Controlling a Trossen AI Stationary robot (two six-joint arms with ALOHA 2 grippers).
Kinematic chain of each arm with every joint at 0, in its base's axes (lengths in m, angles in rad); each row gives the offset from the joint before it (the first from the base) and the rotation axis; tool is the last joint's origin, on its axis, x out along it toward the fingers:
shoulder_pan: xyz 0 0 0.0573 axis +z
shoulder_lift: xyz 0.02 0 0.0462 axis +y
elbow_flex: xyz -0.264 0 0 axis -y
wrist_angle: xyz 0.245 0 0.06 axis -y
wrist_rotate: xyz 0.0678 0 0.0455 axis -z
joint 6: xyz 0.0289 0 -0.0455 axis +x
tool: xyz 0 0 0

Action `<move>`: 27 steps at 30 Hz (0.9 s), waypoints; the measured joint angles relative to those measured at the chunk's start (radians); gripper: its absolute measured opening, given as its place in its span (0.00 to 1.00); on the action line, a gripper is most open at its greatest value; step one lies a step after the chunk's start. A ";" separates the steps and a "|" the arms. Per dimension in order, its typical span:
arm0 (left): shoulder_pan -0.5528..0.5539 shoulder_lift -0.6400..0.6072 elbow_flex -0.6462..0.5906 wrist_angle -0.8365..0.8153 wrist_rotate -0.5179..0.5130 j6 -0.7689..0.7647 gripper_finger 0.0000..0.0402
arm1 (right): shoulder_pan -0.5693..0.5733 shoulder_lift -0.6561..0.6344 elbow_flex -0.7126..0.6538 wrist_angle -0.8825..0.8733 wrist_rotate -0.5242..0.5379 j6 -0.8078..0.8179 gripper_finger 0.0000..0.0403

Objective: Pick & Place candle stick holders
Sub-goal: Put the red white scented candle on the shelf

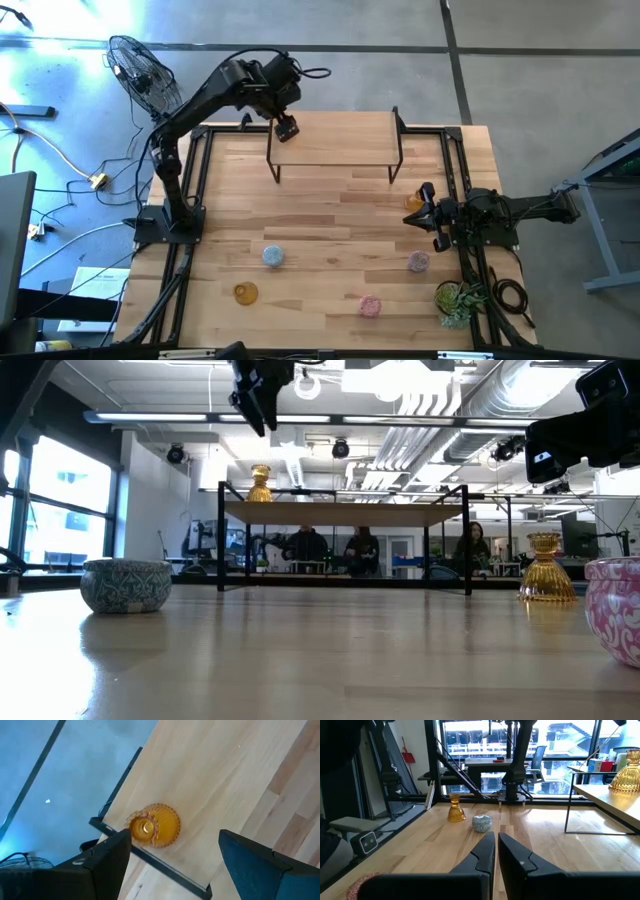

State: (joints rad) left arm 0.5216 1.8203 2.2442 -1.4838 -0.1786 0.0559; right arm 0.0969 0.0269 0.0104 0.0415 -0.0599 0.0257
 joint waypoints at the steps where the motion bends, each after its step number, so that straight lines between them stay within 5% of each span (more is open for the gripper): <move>1: -0.001 0.000 0.019 -0.027 0.000 0.000 0.74 | 0.000 0.000 0.000 0.000 0.000 0.000 0.04; 6: -0.012 -0.014 0.062 -0.085 0.022 -0.008 0.74 | 0.000 0.000 0.000 0.000 0.000 0.000 0.04; 17: -0.129 -0.143 0.059 -0.088 0.248 -0.016 0.74 | 0.000 0.000 0.000 0.000 0.000 0.000 0.04; 22: -0.219 -0.238 0.053 -0.085 0.122 -0.061 0.74 | 0.000 0.000 0.000 0.000 0.000 0.000 0.04; 27: -0.294 -0.400 -0.096 -0.084 -0.033 -0.113 0.74 | 0.000 0.000 0.000 0.000 0.000 0.000 0.04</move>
State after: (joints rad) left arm 0.2277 1.4207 2.1478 -1.5681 -0.2121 -0.0574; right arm 0.0970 0.0267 0.0104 0.0415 -0.0597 0.0257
